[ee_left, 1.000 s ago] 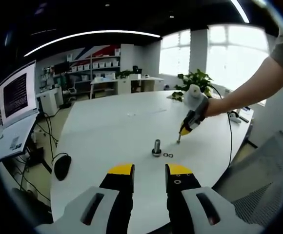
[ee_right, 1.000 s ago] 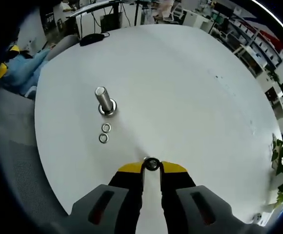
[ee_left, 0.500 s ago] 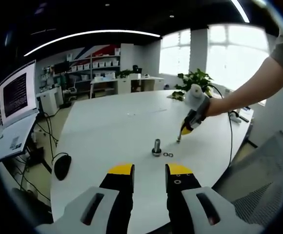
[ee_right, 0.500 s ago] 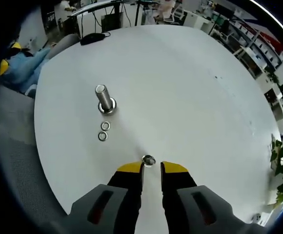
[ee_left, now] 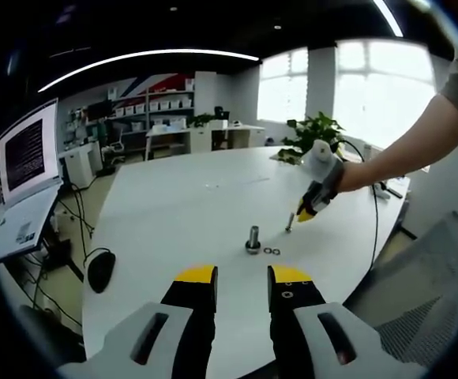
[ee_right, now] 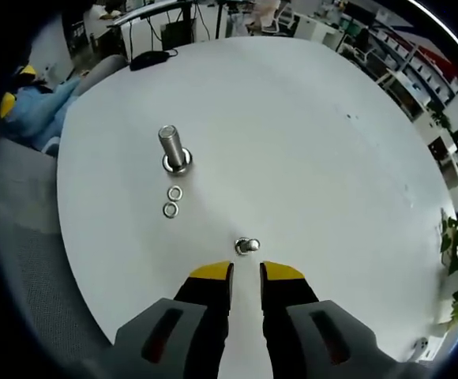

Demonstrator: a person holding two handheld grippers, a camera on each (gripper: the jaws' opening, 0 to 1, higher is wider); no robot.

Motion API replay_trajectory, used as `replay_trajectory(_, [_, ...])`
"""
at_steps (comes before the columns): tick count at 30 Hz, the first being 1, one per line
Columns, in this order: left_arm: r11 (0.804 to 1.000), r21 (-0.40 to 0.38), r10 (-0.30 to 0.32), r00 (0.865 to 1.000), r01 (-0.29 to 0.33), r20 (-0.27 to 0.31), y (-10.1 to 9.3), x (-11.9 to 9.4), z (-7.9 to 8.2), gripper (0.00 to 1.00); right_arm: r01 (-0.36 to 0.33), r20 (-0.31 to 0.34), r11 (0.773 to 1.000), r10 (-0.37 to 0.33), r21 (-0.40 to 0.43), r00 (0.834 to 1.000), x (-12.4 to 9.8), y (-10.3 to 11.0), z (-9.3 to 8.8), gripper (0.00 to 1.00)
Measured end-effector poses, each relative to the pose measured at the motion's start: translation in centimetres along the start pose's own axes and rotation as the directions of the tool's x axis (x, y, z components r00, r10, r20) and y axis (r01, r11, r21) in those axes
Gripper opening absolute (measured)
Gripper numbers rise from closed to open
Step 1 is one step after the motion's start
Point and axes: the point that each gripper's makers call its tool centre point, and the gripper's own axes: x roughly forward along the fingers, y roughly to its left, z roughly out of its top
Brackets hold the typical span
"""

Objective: Place the washer onto the threaded stud by aligning its center hole with the stud, sliding it down to the base, and recovering from edge contact or off-axis alignment until the washer reaches the visible bottom stop.

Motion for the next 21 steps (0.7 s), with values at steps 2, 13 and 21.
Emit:
replay_trajectory(2, [1.0,0.0,0.0,1.0,0.0,0.002,0.0,0.0,0.0,0.23,-0.003,-0.001,1.0,0.003,0.005,1.0,0.1,0.3,-0.2,0.16])
replay_trajectory(13, [1.0,0.001,0.004,1.0,-0.004,0.001,0.1,0.0,0.0,0.23,-0.071,-0.001,0.997,0.071,-0.002,0.997,1.7,4.5,0.5,0.16])
replay_trajectory(21, [1.0,0.001,0.003,1.0,-0.003,0.002,0.0,0.0,0.0,0.23,-0.116,0.012,0.993,0.116,-0.027,0.993,3.0,6.5,2.4,0.18])
